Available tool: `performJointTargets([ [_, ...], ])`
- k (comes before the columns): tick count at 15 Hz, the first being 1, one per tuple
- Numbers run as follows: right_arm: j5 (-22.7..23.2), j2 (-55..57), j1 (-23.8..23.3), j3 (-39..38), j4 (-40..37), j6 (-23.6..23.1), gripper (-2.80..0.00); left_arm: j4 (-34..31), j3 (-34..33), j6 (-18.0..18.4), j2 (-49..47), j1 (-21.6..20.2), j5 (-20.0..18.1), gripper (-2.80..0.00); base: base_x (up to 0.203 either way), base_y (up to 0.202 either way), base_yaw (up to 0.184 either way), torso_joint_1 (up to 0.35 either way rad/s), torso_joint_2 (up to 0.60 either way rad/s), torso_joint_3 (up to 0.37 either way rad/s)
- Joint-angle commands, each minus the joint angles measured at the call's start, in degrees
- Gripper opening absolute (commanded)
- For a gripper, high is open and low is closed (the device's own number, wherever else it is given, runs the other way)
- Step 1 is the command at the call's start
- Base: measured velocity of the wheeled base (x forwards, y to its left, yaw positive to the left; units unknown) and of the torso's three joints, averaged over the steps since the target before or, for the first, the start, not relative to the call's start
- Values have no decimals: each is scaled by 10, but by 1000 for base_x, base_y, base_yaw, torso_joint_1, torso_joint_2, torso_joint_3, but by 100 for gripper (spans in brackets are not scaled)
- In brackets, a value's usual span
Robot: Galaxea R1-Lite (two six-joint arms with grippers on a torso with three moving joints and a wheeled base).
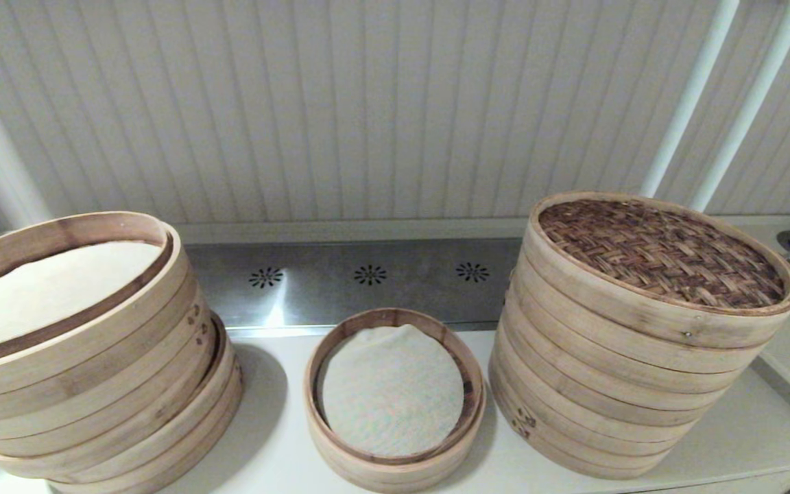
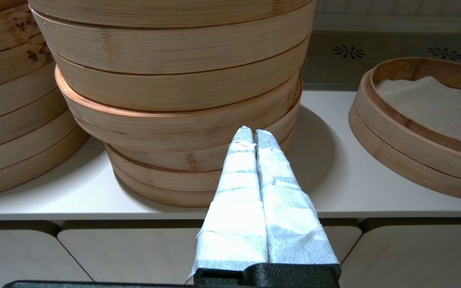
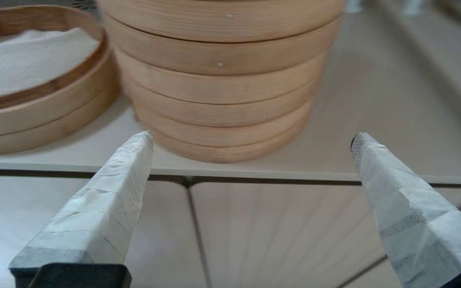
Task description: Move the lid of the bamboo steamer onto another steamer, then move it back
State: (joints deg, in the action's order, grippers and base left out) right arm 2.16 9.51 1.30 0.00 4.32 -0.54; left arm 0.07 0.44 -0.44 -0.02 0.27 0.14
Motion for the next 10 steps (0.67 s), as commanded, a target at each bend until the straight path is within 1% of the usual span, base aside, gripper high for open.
performJointTargets([
  [1, -8, -59, -7, -1, -35, -14, 0, 0, 0, 0, 0, 0, 0, -280, 0, 0, 0, 0, 0, 0],
  [3, -14, -91, -6, -1, -45, -19, 0, 0, 0, 0, 0, 0, 0, -280, 0, 0, 0, 0, 0, 0],
  [4, -15, -92, -6, -1, -46, -18, 0, 0, 0, 0, 0, 0, 0, -280, 0, 0, 0, 0, 0, 0],
  [5, -16, -92, -7, -1, -45, -3, 0, 0, 0, 0, 0, 0, 0, -280, 0, 0, 0, 0, 0, 0],
  [6, -18, -92, -7, -1, -45, 1, 0, 0, 0, 0, 0, 0, 0, -280, 0, 0, 0, 0, 0, 0],
  [10, -20, -92, -7, -1, -44, 4, 0, 0, 0, 0, 0, 0, 0, -280, 0, 0, 0, 0, 0, 0],
])
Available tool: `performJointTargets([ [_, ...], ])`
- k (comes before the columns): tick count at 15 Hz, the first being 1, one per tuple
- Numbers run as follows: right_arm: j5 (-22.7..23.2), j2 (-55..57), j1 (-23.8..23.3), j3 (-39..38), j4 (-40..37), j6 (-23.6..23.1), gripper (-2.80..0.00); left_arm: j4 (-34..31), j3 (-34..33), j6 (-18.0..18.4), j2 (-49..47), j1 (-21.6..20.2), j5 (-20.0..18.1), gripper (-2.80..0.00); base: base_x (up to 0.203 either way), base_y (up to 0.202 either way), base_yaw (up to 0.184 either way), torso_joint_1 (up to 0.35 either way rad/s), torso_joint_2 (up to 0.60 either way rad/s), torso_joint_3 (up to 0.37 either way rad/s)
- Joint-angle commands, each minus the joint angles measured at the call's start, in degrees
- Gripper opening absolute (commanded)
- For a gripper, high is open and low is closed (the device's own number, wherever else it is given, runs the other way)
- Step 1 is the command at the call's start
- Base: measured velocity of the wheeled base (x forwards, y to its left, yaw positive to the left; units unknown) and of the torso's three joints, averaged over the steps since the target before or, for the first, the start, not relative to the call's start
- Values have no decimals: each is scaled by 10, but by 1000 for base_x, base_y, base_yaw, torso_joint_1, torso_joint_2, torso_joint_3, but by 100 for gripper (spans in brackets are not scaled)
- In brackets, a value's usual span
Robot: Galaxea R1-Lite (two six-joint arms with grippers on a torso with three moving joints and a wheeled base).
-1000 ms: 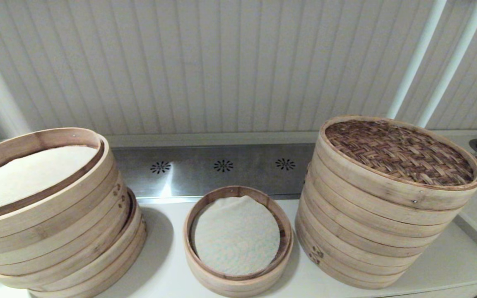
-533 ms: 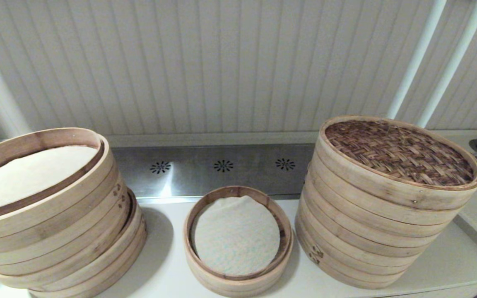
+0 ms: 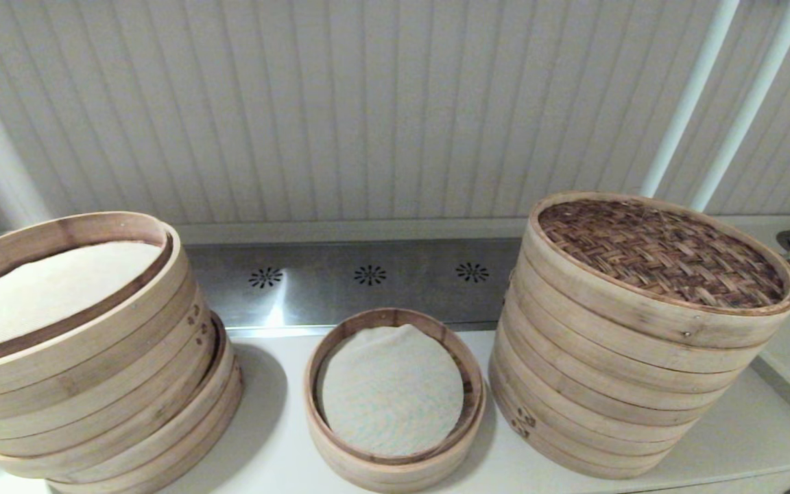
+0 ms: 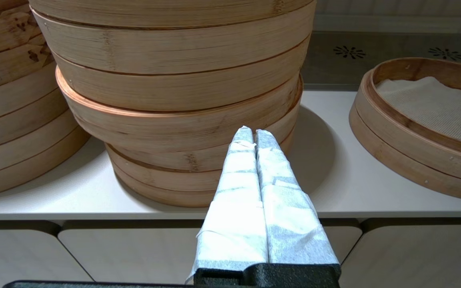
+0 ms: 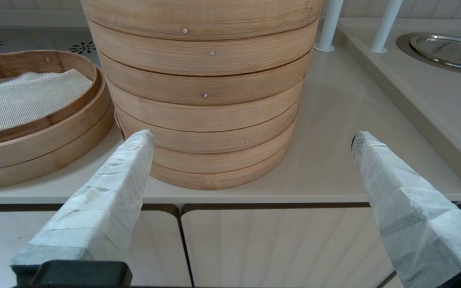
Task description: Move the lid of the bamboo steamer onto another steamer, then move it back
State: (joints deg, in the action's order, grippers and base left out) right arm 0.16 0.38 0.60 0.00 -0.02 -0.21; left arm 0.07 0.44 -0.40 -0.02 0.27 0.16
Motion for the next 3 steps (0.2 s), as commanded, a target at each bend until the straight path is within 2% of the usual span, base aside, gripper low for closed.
performJointTargets([
  [1, 0, 0, 0, -1, -1, 0, 0, 0, 0, 0, 0, 0, 0, -280, 0, 0, 0, 0, 0, 0],
  [3, 1, 0, 0, -1, -1, 4, 0, 0, 0, 0, 0, 0, 0, -280, 0, 0, 0, 0, 0, 0],
])
